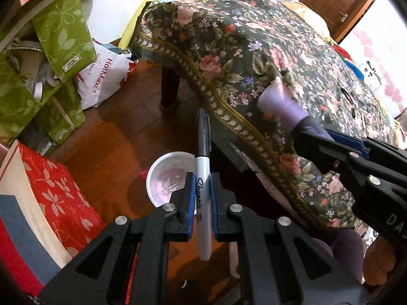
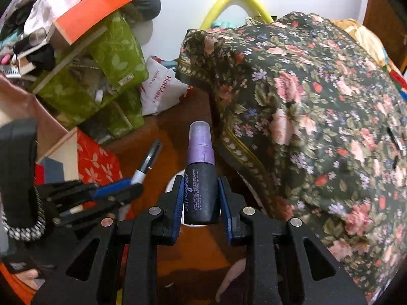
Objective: Collect trash
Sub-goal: 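Carry the marker and spray bottle in both tools toward the white bin, then open both grippers over the white bin, dropping marker and spray bottle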
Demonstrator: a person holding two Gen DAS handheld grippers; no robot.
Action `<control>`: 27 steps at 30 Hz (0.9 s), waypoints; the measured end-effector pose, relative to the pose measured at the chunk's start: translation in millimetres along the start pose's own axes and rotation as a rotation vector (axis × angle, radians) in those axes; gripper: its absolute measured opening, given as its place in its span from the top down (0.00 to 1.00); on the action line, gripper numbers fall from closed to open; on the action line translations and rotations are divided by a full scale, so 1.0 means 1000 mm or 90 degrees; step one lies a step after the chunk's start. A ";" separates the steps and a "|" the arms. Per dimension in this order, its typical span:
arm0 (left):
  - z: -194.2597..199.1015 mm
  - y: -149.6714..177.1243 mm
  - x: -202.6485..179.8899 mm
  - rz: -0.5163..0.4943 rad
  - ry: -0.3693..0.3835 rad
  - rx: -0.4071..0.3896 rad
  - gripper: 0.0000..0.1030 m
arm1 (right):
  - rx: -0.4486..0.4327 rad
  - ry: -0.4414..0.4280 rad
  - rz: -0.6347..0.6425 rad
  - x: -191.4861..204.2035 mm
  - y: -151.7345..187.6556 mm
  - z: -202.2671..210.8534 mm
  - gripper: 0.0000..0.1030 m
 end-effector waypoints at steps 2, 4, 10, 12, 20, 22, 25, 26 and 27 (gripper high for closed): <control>-0.005 -0.004 0.004 0.005 -0.024 0.007 0.86 | 0.002 -0.017 -0.012 0.000 -0.006 -0.006 0.76; -0.008 -0.006 0.008 0.012 -0.032 0.011 0.82 | 0.013 -0.030 -0.019 0.001 -0.010 -0.012 0.75; 0.002 -0.004 0.010 0.004 -0.046 -0.001 0.81 | 0.030 -0.031 -0.024 -0.004 -0.010 -0.015 0.68; 0.010 -0.003 0.007 -0.001 -0.048 -0.012 0.81 | 0.021 -0.025 -0.019 -0.006 -0.007 -0.008 0.68; 0.060 0.001 -0.023 -0.030 -0.048 -0.083 0.81 | -0.024 -0.024 -0.029 -0.021 0.003 0.035 0.68; 0.074 0.003 -0.034 -0.040 -0.046 -0.103 0.81 | -0.036 -0.029 -0.033 -0.025 0.005 0.048 0.68; 0.097 0.004 -0.056 -0.062 -0.038 -0.135 0.81 | -0.059 -0.031 -0.043 -0.033 0.010 0.071 0.68; 0.104 0.005 -0.063 -0.070 -0.038 -0.144 0.81 | -0.068 -0.030 -0.045 -0.035 0.011 0.078 0.68; 0.110 0.005 -0.070 -0.078 -0.038 -0.153 0.81 | -0.076 -0.027 -0.046 -0.037 0.012 0.085 0.68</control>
Point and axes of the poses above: each gripper's, at about its wrist camera, not at the fingertips, and z roughly against the way its jaws point, x to its left, y to its underside, the point moved 2 cm from there along -z, roughly the way its jaws point, and after that the axes turned 5 degrees about y, right-handed, at the moved point
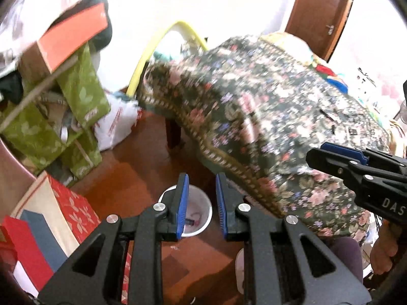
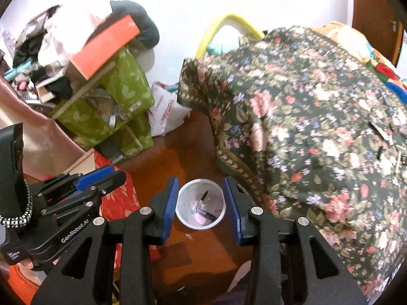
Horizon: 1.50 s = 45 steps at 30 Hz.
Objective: Collect trash
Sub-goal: 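Open both grippers over the white bin, dropping marker and spray bottle, then bring both tools back over the bed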
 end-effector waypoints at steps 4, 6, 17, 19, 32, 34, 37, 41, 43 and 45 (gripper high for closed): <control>0.019 -0.008 -0.028 -0.027 0.008 -0.029 0.75 | -0.049 0.035 -0.005 -0.015 0.002 0.036 0.68; 0.028 -0.012 -0.047 -0.045 0.014 -0.046 0.73 | -0.069 0.049 -0.012 -0.025 0.003 0.051 0.68; 0.026 -0.033 -0.161 -0.127 0.079 -0.070 0.71 | -0.158 0.133 -0.078 -0.114 0.020 0.130 0.68; 0.019 -0.036 -0.184 -0.140 0.096 -0.065 0.71 | -0.166 0.153 -0.088 -0.133 0.025 0.141 0.68; -0.073 -0.049 -0.298 -0.211 0.147 0.019 0.69 | -0.143 0.252 -0.193 -0.263 0.064 0.159 0.61; -0.092 -0.048 -0.309 -0.214 0.151 0.037 0.69 | -0.126 0.265 -0.215 -0.287 0.073 0.154 0.61; -0.121 -0.047 -0.321 -0.216 0.155 0.061 0.69 | -0.100 0.274 -0.252 -0.320 0.085 0.143 0.61; -0.158 -0.045 -0.334 -0.217 0.160 0.092 0.69 | -0.070 0.249 -0.304 -0.357 0.097 0.124 0.61; -0.174 -0.044 -0.338 -0.219 0.160 0.103 0.69 | -0.050 0.250 -0.326 -0.376 0.102 0.108 0.61; -0.193 -0.044 -0.345 -0.226 0.158 0.108 0.69 | -0.037 0.249 -0.338 -0.391 0.104 0.098 0.61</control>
Point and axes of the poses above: each gripper's, at about its wrist camera, not at the fingertips, and z roughly against the way its jaws point, x to its left, y to its underside, the point moved 2 cm from there along -z, roughly the way its jaws point, and after that the axes turned 5 degrees about y, right-handed, at the moved point
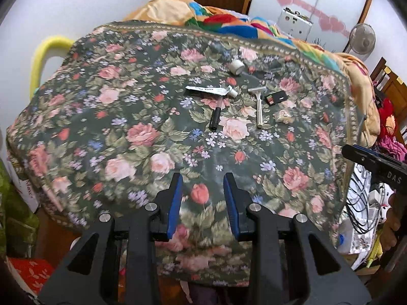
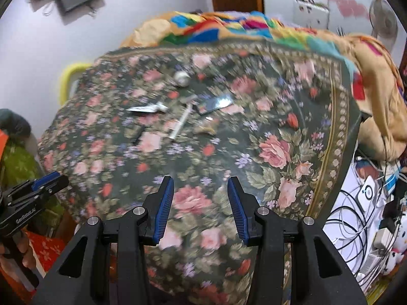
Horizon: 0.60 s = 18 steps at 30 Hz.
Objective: Collect trash
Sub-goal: 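Bring both tools back over the bed, then grasp the black pen with the left gripper while the right grasps the plastic bag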
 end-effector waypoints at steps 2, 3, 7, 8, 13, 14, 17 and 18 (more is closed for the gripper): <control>-0.015 -0.004 0.000 -0.010 0.003 0.008 0.69 | 0.019 -0.009 -0.013 -0.007 -0.005 -0.019 0.61; -0.022 -0.006 0.000 -0.014 0.006 0.012 0.69 | 0.033 -0.029 -0.020 -0.009 -0.009 -0.031 0.61; -0.056 -0.023 0.000 -0.030 0.012 0.028 0.69 | 0.068 -0.103 -0.037 -0.007 -0.023 -0.061 0.54; -0.064 -0.027 0.000 -0.037 0.006 0.029 0.69 | 0.064 -0.099 -0.038 -0.006 -0.026 -0.066 0.52; -0.100 -0.050 0.002 -0.042 0.020 0.040 0.69 | 0.037 -0.049 -0.034 -0.004 -0.045 -0.094 0.51; -0.104 -0.053 0.001 -0.040 0.026 0.040 0.69 | 0.036 -0.044 -0.035 -0.003 -0.048 -0.098 0.51; -0.120 -0.063 -0.002 -0.050 0.042 0.039 0.69 | 0.031 -0.033 -0.038 -0.004 -0.056 -0.114 0.51; -0.124 -0.065 -0.003 -0.059 0.036 0.039 0.69 | 0.035 -0.029 -0.035 -0.003 -0.060 -0.120 0.51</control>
Point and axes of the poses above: each gripper's, at about its wrist camera, not at the fingertips, and z roughly against the way its jaws point, x to its left, y to its underside, the point moved 2 cm from there along -z, roughly the way its jaws point, and after that the axes turned 5 degrees about y, right-handed, at the moved point
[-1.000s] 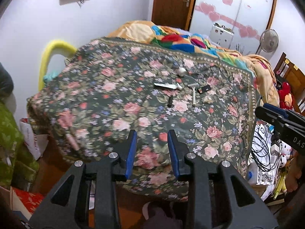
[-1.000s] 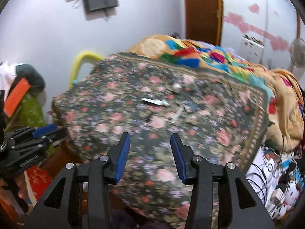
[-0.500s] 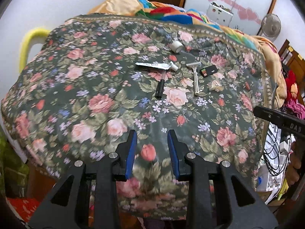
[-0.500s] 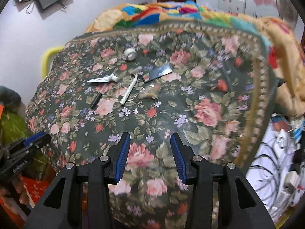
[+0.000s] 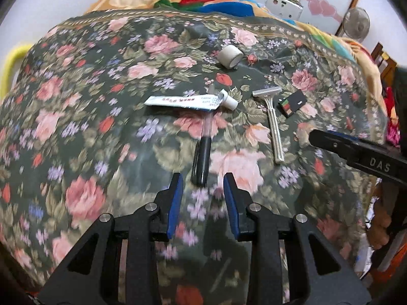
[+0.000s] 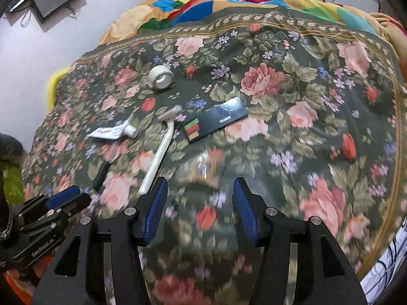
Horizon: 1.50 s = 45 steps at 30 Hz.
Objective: Collect trash
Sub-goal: 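Grasp the black pen with the left gripper while the right grasps the plastic bag, then carry the pen and plastic bag in both tools over the white bin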
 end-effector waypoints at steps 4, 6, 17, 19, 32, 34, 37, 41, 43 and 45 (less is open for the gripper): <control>-0.017 -0.008 -0.004 -0.031 -0.021 -0.002 0.69 | 0.020 -0.006 0.002 0.000 -0.014 -0.017 0.51; -0.021 -0.011 -0.007 -0.056 -0.031 -0.006 0.69 | 0.021 -0.001 0.013 0.002 -0.016 -0.020 0.51; -0.022 -0.014 -0.010 -0.064 -0.028 0.029 0.88 | 0.020 0.077 0.110 0.019 -0.002 -0.021 0.68; -0.015 -0.009 -0.010 -0.045 -0.013 0.039 0.88 | 0.038 0.053 0.105 0.019 0.002 -0.017 0.70; 0.070 0.015 -0.041 -0.001 0.068 0.003 0.88 | -0.020 0.041 0.102 0.043 0.021 0.067 0.73; 0.083 0.014 -0.046 -0.003 0.065 -0.009 0.88 | -0.035 0.039 0.108 0.049 0.019 0.080 0.73; 0.105 0.012 -0.052 -0.007 0.062 -0.030 0.88 | -0.054 0.041 0.112 0.054 0.020 0.100 0.73; 0.137 0.012 -0.057 -0.006 0.062 -0.060 0.88 | -0.084 0.043 0.118 0.060 0.021 0.131 0.73; 0.156 0.014 -0.057 -0.003 0.061 -0.077 0.88 | -0.098 0.043 0.122 0.063 0.022 0.145 0.73; 0.172 0.018 -0.056 -0.003 0.053 -0.090 0.88 | -0.110 0.043 0.126 0.067 0.024 0.158 0.73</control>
Point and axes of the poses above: each gripper's, at about its wrist camera, not at the fingertips, and z roughly against the way its jaws point, x to its left, y to its underside, the point moved 2 cm from there along -z, roughly the way its jaws point, and after that the axes turned 5 degrees about y, right-handed, at the moved point
